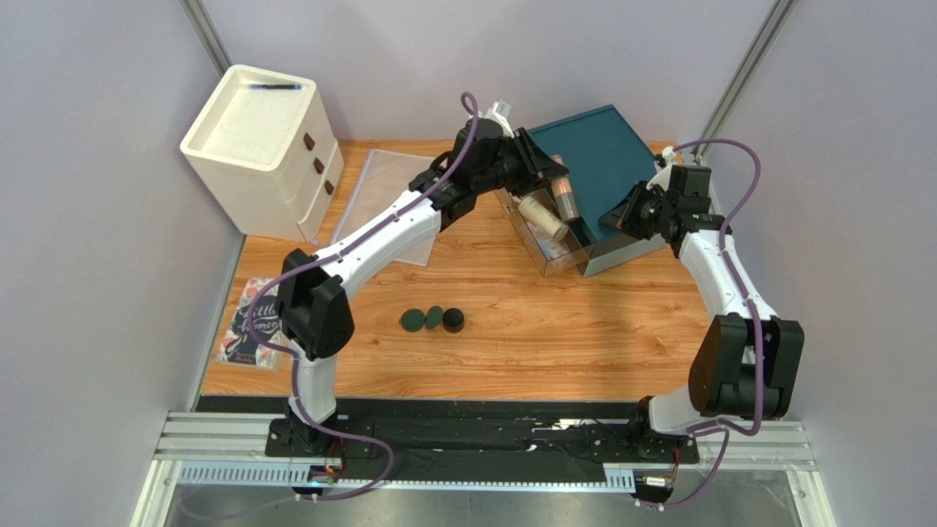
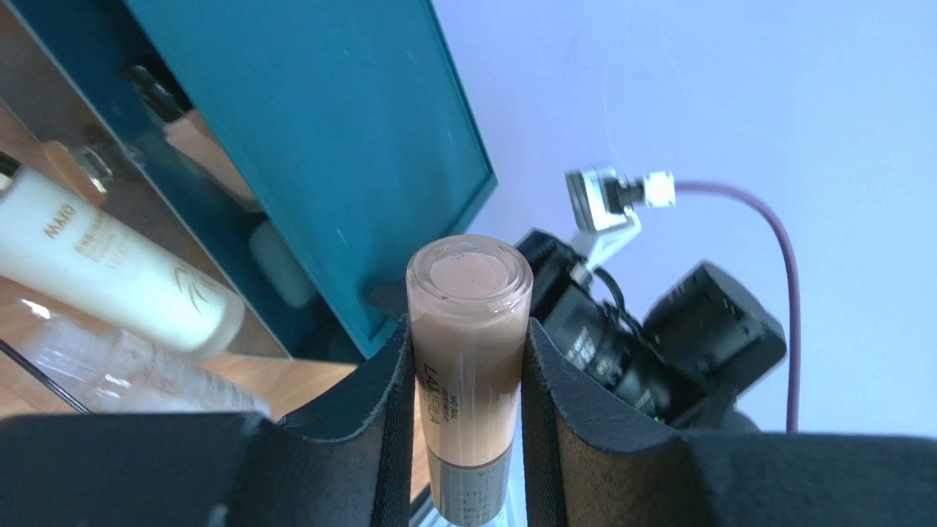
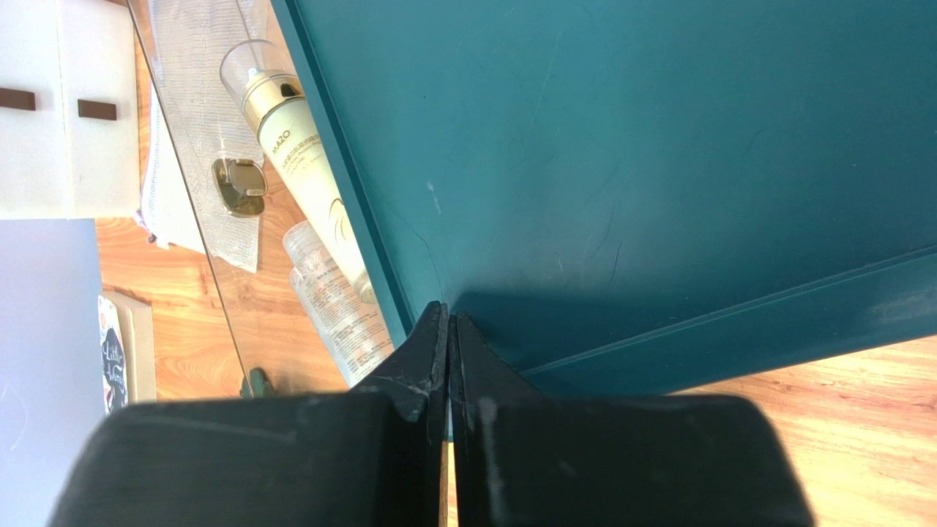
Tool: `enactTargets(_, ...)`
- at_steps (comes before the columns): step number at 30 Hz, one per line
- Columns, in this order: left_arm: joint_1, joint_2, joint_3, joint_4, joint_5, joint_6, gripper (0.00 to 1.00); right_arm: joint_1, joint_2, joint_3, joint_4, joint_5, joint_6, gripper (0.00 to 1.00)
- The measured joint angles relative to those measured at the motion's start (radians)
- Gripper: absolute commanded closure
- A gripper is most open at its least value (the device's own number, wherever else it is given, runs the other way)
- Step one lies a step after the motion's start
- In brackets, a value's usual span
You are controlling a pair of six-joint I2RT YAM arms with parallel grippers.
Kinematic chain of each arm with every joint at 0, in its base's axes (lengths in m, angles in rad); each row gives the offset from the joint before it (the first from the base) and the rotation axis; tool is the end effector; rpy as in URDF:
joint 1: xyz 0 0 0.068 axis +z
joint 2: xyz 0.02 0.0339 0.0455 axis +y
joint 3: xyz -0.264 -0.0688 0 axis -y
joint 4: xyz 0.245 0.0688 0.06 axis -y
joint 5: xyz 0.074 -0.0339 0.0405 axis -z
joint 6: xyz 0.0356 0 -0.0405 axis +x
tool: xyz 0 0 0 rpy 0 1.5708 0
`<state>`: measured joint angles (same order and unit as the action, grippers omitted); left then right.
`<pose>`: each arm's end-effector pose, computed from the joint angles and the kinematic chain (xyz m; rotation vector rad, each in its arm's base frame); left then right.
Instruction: Organize the makeup
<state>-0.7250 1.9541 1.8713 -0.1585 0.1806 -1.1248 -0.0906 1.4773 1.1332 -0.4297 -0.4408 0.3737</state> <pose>0.3503 -0.3189 0.3718 -0.2667 2.0552 -1.4065 0.3222 -0.0140 0.2760 0.3227 2.3216 0.6562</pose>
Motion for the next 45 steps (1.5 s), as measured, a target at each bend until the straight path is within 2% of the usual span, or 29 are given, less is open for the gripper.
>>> enactTargets(10,0.069,0.123,0.024,-0.032,-0.089,-0.095,0.83,-0.003,-0.001,-0.001,0.002,-0.007,0.0,1.0)
enactTargets(14,0.105,0.195,0.105,-0.092,-0.105,-0.097,0.78,-0.005,0.0,-0.001,0.002,-0.008,0.0,1.0)
enactTargets(16,0.119,0.219,0.14,-0.107,-0.105,-0.096,0.71,-0.005,0.001,-0.001,0.002,-0.009,0.0,1.0)
enactTargets(20,0.14,0.261,0.217,-0.133,-0.093,-0.089,0.48,-0.009,0.006,0.0,0.002,-0.019,0.0,1.0)
enactTargets(25,0.151,0.296,0.273,-0.145,-0.066,-0.074,0.41,-0.015,0.014,0.003,0.0,-0.035,0.0,1.0)
enactTargets(31,0.151,0.3,0.277,-0.143,-0.035,-0.066,0.4,-0.018,0.015,0.006,-0.002,-0.042,0.001,1.0)
enactTargets(33,0.151,0.3,0.277,-0.142,-0.024,-0.058,0.45,-0.018,0.018,0.006,-0.002,-0.043,0.001,1.0)
enactTargets(36,0.154,0.295,0.267,-0.136,-0.003,-0.039,0.62,-0.019,0.02,0.007,-0.002,-0.045,0.001,1.0)
enactTargets(37,0.156,0.285,0.253,-0.13,0.003,-0.03,0.69,-0.019,0.02,0.007,-0.002,-0.045,0.001,1.0)
enactTargets(38,0.158,0.264,0.217,-0.126,0.015,-0.016,0.85,-0.019,0.02,0.007,-0.002,-0.045,0.001,1.0)
enactTargets(40,0.163,0.211,0.133,-0.113,0.031,0.004,1.0,-0.019,0.02,0.007,-0.002,-0.046,0.001,1.0)
enactTargets(45,0.177,0.019,-0.134,-0.085,0.038,0.055,1.0,-0.019,0.02,0.006,-0.002,-0.047,0.001,1.0)
